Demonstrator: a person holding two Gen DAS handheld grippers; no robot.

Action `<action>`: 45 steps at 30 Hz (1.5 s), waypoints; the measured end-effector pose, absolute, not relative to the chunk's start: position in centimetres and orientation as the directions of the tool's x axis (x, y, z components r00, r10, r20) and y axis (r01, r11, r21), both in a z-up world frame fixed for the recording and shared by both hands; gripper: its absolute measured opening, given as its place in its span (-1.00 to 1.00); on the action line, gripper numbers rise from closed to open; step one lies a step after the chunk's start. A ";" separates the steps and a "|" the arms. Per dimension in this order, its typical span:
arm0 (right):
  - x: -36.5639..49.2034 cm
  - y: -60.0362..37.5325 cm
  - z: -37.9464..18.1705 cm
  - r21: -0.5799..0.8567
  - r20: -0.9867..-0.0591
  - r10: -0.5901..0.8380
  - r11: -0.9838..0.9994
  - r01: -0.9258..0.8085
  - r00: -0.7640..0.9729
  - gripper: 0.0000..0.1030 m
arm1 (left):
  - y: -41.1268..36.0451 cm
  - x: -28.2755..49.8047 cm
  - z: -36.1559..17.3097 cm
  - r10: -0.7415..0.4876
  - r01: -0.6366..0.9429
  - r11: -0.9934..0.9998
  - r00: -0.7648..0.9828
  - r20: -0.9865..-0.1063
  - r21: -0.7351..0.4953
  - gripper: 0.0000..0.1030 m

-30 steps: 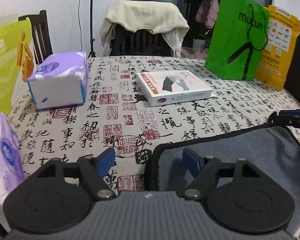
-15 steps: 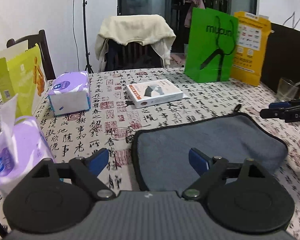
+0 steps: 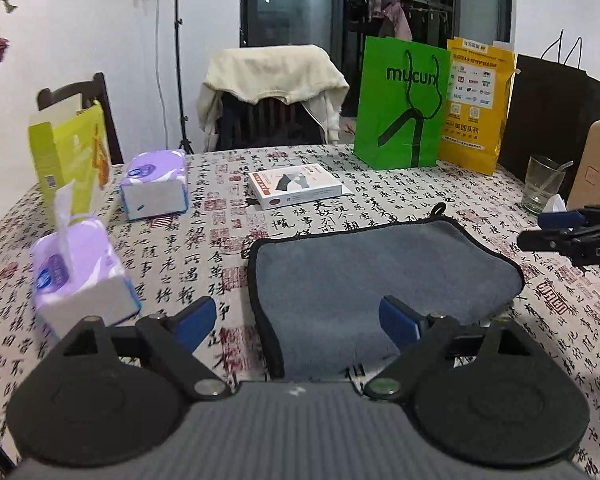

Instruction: Fold towel

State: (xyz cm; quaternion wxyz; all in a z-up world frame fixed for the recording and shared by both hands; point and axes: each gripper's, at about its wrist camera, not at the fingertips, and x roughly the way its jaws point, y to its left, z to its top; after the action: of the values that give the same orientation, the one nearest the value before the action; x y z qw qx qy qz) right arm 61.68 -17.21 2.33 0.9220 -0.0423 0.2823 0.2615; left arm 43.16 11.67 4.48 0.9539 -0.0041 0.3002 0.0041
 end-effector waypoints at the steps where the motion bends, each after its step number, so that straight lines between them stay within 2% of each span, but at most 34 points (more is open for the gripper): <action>1: 61.0 -17.4 2.4 0.076 -0.540 0.462 0.859 -0.506 0.704 0.51 | 11.5 42.5 4.5 0.015 -0.019 1.000 0.825 -0.565 0.000 0.80; 14: 53.3 -20.1 2.2 0.102 -0.516 0.476 0.859 -0.501 0.712 0.53 | 10.4 34.9 4.1 0.066 -0.077 0.997 0.851 -0.522 -0.001 0.84; 25: 45.2 -21.6 2.2 0.103 -0.461 0.482 0.863 -0.494 0.745 0.55 | 9.1 26.2 3.4 0.134 -0.146 0.989 0.895 -0.426 0.004 0.89; 45: 30.0 -24.1 -1.1 0.061 -0.454 0.434 0.887 -0.459 0.778 0.62 | 5.4 13.5 1.6 0.112 -0.116 0.993 0.923 -0.367 0.012 0.98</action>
State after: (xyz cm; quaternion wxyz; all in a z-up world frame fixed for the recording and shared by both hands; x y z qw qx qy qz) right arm 30.03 -24.06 -1.06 0.9426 -0.0266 0.2341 0.2366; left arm 13.46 5.41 1.57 0.9806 -0.0048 0.1869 0.0582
